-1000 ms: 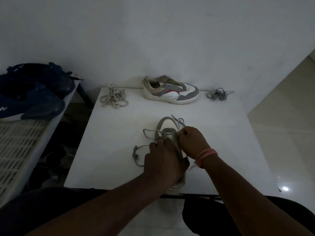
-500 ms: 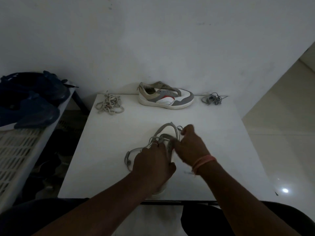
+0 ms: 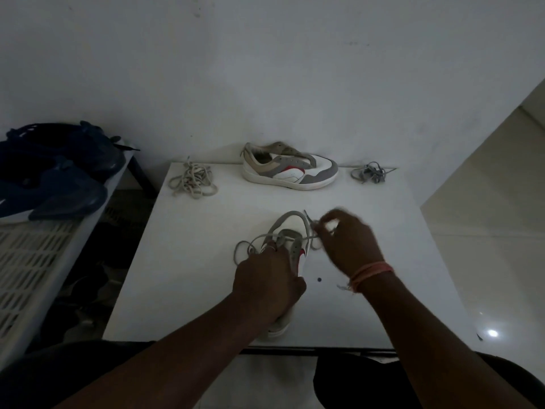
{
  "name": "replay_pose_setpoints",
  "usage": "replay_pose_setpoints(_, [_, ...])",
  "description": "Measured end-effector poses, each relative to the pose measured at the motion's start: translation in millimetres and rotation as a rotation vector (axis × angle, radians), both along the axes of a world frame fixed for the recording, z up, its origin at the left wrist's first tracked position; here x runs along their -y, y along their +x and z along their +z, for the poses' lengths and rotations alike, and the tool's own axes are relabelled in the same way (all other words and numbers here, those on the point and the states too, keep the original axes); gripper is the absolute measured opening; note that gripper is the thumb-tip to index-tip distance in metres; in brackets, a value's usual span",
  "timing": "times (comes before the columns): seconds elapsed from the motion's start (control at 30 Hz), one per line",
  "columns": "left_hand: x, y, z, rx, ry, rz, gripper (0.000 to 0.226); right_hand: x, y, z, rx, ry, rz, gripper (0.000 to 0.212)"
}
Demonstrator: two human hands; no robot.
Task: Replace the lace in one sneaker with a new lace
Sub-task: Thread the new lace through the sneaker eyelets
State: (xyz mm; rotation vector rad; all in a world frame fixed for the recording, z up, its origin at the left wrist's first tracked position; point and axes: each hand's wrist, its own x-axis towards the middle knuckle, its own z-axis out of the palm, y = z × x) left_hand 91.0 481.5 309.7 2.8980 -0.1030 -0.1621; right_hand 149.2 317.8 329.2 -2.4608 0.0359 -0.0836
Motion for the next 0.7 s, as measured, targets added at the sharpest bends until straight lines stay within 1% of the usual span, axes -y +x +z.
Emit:
replay_pose_setpoints(0.03, [0.6,-0.3,-1.4,0.009,0.004,-0.008,0.056,-2.7,-3.3,-13.0,-0.118,-0.118,0.066,0.032])
replay_pose_setpoints(0.07, [0.6,-0.2,-3.1,0.02,0.004,-0.018,0.054,-7.3,-7.4,-22.9,-0.186,-0.176,0.116,0.039])
replay_pose_setpoints(0.1, [0.6,0.7,-3.7,0.026,0.005,-0.028,0.053,-12.3,-10.7,-30.3,-0.183,-0.197,0.145,0.041])
replay_pose_setpoints(0.13, [-0.1,1.7,-4.9,0.03,0.004,-0.035,0.053,-17.7,-13.3,-33.7,-0.125,-0.222,0.162,0.036])
replay_pose_setpoints(0.2, [-0.3,2.6,-6.0,0.035,0.004,-0.038,0.054,-22.9,-13.8,-34.8,-0.006,-0.326,0.177,0.019])
replay_pose_setpoints(0.23, [-0.2,2.2,-6.9,0.027,0.005,-0.036,0.055,-23.9,-12.5,-33.6,0.022,-0.351,0.179,0.013])
replay_pose_setpoints(0.27, [-0.5,1.9,-7.9,0.023,-0.004,-0.03,0.054,-24.4,-10.5,-32.7,0.024,-0.327,0.177,0.009])
replay_pose_setpoints(0.3, [-0.7,1.7,-7.6,0.015,-0.016,-0.017,0.052,-24.3,-7.9,-31.6,0.018,-0.242,0.16,0.006])
replay_pose_setpoints(0.37, [-1.7,3.8,-7.4,-0.002,-0.044,0.012,0.05,-23.5,-4.0,-23.0,-0.037,0.055,0.095,0.01])
replay_pose_setpoints(0.4, [-2.7,5.2,-8.3,-0.005,-0.053,0.016,0.051,-22.1,-1.6,-13.5,-0.051,0.263,0.056,0.015])
replay_pose_setpoints(0.43, [-3.5,6.9,-9.0,-0.006,-0.054,0.017,0.053,-20.0,0.5,-0.7,-0.065,0.53,0.012,0.02])
replay_pose_setpoints(0.5, [-3.8,9.3,-8.7,-0.011,-0.047,0.024,0.055,-14.0,2.6,28.6,-0.094,1.167,-0.025,0.027])
replay_pose_setpoints(0.53, [-3.5,9.7,-8.7,-0.014,-0.034,0.025,0.056,-8.7,3.2,41.3,-0.086,1.376,-0.027,0.028])
replay_pose_setpoints(0.57, [-2.9,9.1,-9.4,-0.014,-0.017,0.022,0.057,-2.1,5.5,48.9,-0.068,1.447,-0.063,0.027])
replay_pose_setpoints(0.6, [-2.3,8.0,-9.9,-0.004,-0.002,0.014,0.058,4.1,8.2,51.4,-0.044,1.421,-0.12,0.025])
replay_pose_setpoints(0.63, [-1.9,6.7,-9.8,0.004,0.006,0.012,0.059,8.8,10.7,48.2,-0.014,1.264,-0.176,0.023])
replay_pose_setpoints(0.67, [-2.3,5.5,-10.0,0.015,0.007,0.015,0.059,11.3,12.5,40.8,0.012,0.984,-0.186,0.024])
replay_pose_setpoints(0.7, [-2.4,5.2,-10.0,0.017,0.003,0.023,0.058,12.6,13.2,30.9,0.021,0.664,-0.154,0.029])
